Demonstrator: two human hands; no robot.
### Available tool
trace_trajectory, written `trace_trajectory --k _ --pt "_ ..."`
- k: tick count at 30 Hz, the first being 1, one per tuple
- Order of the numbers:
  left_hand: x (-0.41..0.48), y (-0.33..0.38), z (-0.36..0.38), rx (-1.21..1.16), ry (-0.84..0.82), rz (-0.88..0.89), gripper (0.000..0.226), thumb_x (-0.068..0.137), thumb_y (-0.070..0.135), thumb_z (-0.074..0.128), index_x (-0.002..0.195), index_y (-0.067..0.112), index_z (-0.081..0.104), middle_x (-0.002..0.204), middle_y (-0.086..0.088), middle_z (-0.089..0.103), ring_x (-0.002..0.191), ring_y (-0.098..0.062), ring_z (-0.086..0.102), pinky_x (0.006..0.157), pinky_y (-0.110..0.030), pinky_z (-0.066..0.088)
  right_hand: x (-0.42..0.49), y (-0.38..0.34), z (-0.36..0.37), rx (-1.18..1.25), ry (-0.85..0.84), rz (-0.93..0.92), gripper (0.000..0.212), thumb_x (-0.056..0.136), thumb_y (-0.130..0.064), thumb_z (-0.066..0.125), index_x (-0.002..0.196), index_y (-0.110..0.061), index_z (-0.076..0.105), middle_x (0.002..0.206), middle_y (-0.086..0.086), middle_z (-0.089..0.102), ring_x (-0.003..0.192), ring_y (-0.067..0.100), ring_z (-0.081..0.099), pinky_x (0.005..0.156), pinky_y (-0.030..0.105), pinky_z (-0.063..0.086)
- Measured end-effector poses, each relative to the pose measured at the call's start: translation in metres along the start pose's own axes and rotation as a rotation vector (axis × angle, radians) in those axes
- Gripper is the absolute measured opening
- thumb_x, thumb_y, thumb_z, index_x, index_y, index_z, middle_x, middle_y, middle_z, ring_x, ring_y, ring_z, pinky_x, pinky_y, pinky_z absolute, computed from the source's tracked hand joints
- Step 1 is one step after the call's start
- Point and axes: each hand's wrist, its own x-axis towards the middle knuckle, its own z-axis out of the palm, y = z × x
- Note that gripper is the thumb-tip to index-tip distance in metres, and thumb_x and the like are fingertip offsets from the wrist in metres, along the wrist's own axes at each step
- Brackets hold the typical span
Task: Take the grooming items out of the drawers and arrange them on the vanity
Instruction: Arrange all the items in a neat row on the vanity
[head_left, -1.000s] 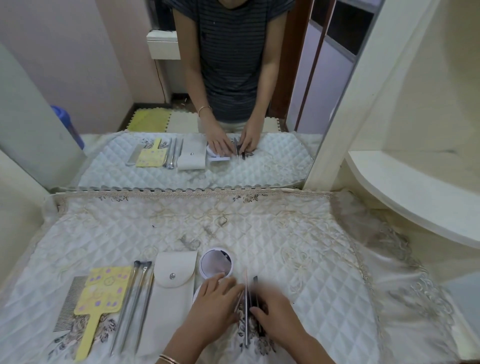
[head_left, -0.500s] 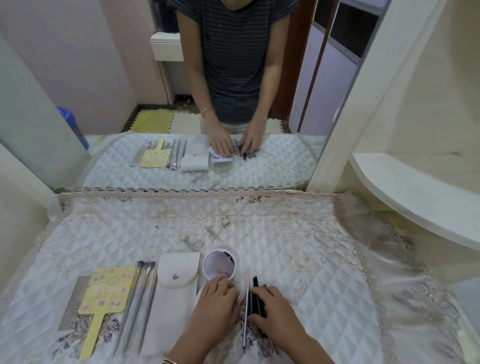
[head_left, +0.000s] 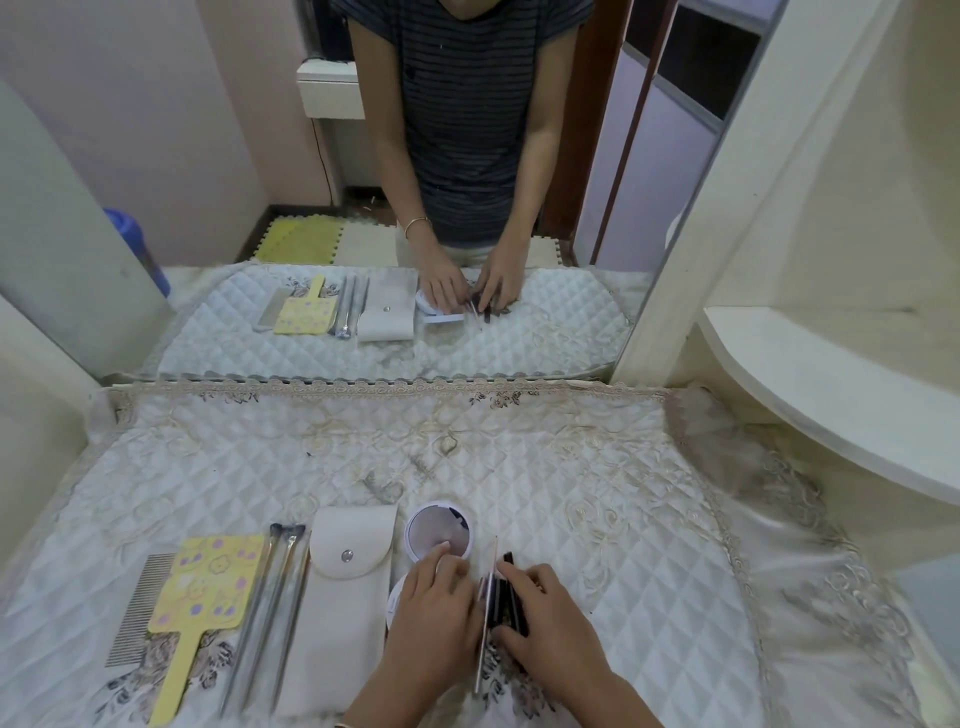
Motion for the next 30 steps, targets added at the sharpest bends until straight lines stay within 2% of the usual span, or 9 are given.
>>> trace_trajectory --k 3,6,9,14,16,19,22,27,30 --pt "0.002 0.001 0.000 0.002 0.055 -0.001 0.053 0.095 0.036 0.024 0.064 0.015 0.062 0.079 0.002 0.064 0.109 -0.021 0.045 0.093 -0.036 0.033 -0.002 0.000 0.002 0.049 0.021 0.000 0.062 0.081 -0.031 0.054 0.137 -0.036 0.028 0.123 -0.008 0.039 0.107 0.009 0.049 0.082 0.026 0.049" --pt "0.006 0.003 0.000 0.029 0.045 -0.002 0.036 0.084 0.034 0.041 0.060 0.015 0.061 0.075 0.002 0.063 0.109 -0.021 0.044 0.092 -0.036 0.033 -0.005 0.000 0.003 0.118 0.034 0.013 0.054 0.082 -0.027 0.052 0.132 -0.035 0.034 0.116 -0.011 0.043 0.108 0.008 0.049 0.085 0.026 0.048" --pt "0.005 0.003 0.003 0.004 0.010 -0.013 0.028 0.077 0.033 0.045 0.061 0.016 0.060 0.077 0.001 0.064 0.110 -0.021 0.043 0.093 -0.035 0.032 -0.007 0.000 0.003 0.176 0.039 0.041 0.048 0.083 -0.026 0.052 0.129 -0.029 0.039 0.121 -0.007 0.051 0.111 0.008 0.050 0.089 0.024 0.045" --pt "-0.008 -0.008 -0.008 -0.080 0.012 0.076 0.028 0.071 0.040 0.051 0.089 0.020 0.058 0.097 0.003 0.065 0.112 -0.018 0.044 0.094 -0.028 0.032 -0.011 -0.001 0.001 0.242 0.045 0.074 0.042 0.084 -0.024 0.053 0.125 -0.027 0.043 0.106 -0.008 0.062 0.095 0.007 0.058 0.081 0.021 0.046" --pt "-0.016 -0.020 -0.015 -0.111 -0.043 0.111 0.044 0.061 0.047 0.056 0.101 0.028 0.054 0.107 0.010 0.061 0.112 -0.015 0.043 0.093 -0.026 0.031 -0.012 -0.001 0.000 0.243 0.042 0.081 0.043 0.085 -0.024 0.053 0.126 -0.027 0.041 0.094 -0.011 0.060 0.086 0.004 0.058 0.073 0.017 0.044" --pt "-0.020 -0.030 -0.020 -0.123 -0.165 0.107 0.059 0.053 0.052 0.055 0.110 0.037 0.049 0.116 0.019 0.050 0.112 -0.013 0.042 0.092 -0.024 0.030 -0.011 -0.003 0.000 0.222 0.051 0.076 0.039 0.087 -0.023 0.051 0.125 -0.025 0.041 0.069 -0.017 0.045 0.063 -0.001 0.047 0.060 0.014 0.038" --pt "-0.018 -0.028 -0.022 -0.098 -0.228 0.084 0.060 0.051 0.054 0.051 0.109 0.040 0.048 0.114 0.021 0.050 0.111 -0.011 0.042 0.091 -0.024 0.029 -0.012 -0.005 -0.002 0.205 0.056 0.063 0.035 0.088 -0.022 0.049 0.123 -0.025 0.042 0.066 -0.017 0.043 0.060 -0.001 0.045 0.056 0.014 0.037" --pt "-0.014 -0.022 -0.026 -0.105 -0.200 0.100 0.060 0.050 0.054 0.050 0.106 0.033 0.052 0.108 0.017 0.059 0.109 -0.012 0.041 0.091 -0.024 0.029 -0.010 -0.006 -0.002 0.186 0.069 0.059 0.031 0.089 -0.022 0.049 0.119 -0.023 0.044 0.070 -0.019 0.042 0.062 -0.005 0.042 0.055 0.013 0.036" --pt "-0.009 -0.016 -0.026 -0.099 -0.170 0.154 0.061 0.056 0.055 0.051 0.109 0.026 0.055 0.110 0.011 0.064 0.113 -0.011 0.040 0.095 -0.025 0.029 -0.010 -0.008 -0.001 0.218 0.076 0.076 0.029 0.088 -0.024 0.051 0.116 -0.022 0.045 0.068 -0.017 0.044 0.061 -0.004 0.044 0.056 0.012 0.037"
